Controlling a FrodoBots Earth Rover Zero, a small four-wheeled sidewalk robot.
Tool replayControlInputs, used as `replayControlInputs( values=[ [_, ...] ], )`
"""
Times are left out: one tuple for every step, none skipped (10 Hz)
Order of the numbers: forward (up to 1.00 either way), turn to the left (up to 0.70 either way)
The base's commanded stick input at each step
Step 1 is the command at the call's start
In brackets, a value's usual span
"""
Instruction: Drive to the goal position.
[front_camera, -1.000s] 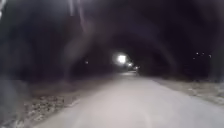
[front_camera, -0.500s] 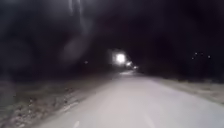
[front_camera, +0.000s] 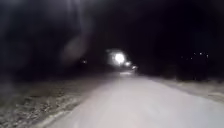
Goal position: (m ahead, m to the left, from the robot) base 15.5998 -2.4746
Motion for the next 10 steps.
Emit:
replayControlInputs(
  values=[
    [1.00, -0.26],
    [1.00, -0.40],
    [1.00, -0.23],
    [1.00, -0.03],
    [1.00, 0.00],
    [1.00, 0.00],
    [1.00, 0.00],
    [1.00, 0.00],
    [1.00, 0.00],
    [1.00, -0.30]
  ],
)
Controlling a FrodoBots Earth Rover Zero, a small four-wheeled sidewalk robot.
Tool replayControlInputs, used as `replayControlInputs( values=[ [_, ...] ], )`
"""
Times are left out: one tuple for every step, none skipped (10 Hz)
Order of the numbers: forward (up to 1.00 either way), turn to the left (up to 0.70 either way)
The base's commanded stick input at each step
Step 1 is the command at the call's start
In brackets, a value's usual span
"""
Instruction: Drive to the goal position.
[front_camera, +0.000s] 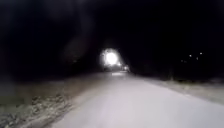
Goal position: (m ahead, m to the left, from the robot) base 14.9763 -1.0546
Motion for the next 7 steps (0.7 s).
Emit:
replayControlInputs(
  values=[
    [1.00, -0.40],
    [1.00, -0.40],
    [1.00, -0.33],
    [1.00, -0.20],
    [1.00, 0.00],
    [1.00, 0.00],
    [1.00, 0.00]
  ],
)
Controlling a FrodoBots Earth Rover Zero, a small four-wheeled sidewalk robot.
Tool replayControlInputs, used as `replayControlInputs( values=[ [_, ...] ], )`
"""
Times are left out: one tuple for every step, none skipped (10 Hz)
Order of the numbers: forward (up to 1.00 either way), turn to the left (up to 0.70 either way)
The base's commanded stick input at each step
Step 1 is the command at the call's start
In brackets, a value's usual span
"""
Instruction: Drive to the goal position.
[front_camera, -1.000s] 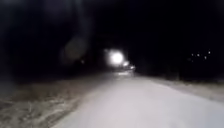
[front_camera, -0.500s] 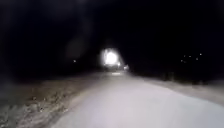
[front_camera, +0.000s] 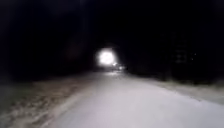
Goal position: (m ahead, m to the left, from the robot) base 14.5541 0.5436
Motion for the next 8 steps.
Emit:
replayControlInputs(
  values=[
    [1.00, 0.00],
    [1.00, 0.00],
    [1.00, -0.32],
    [1.00, -0.39],
    [1.00, -0.40],
    [1.00, -0.30],
    [1.00, -0.11],
    [1.00, 0.00]
  ],
)
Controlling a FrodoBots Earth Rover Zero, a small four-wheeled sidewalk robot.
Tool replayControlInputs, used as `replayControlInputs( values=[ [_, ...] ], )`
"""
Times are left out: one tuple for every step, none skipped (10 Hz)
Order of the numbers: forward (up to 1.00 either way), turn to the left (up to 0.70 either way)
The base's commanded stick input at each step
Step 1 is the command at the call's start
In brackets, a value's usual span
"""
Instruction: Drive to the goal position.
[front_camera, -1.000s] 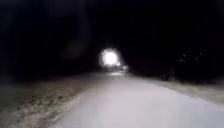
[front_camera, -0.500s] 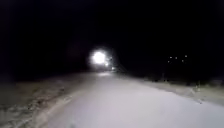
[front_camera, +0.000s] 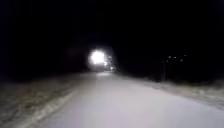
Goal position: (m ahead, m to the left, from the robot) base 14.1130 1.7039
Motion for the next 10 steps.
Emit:
replayControlInputs(
  values=[
    [1.00, 0.00],
    [1.00, 0.00],
    [1.00, 0.00],
    [1.00, 0.00],
    [1.00, 0.00],
    [1.00, 0.00],
    [1.00, 0.00],
    [1.00, 0.00],
    [1.00, 0.00],
    [1.00, 0.03]
  ],
)
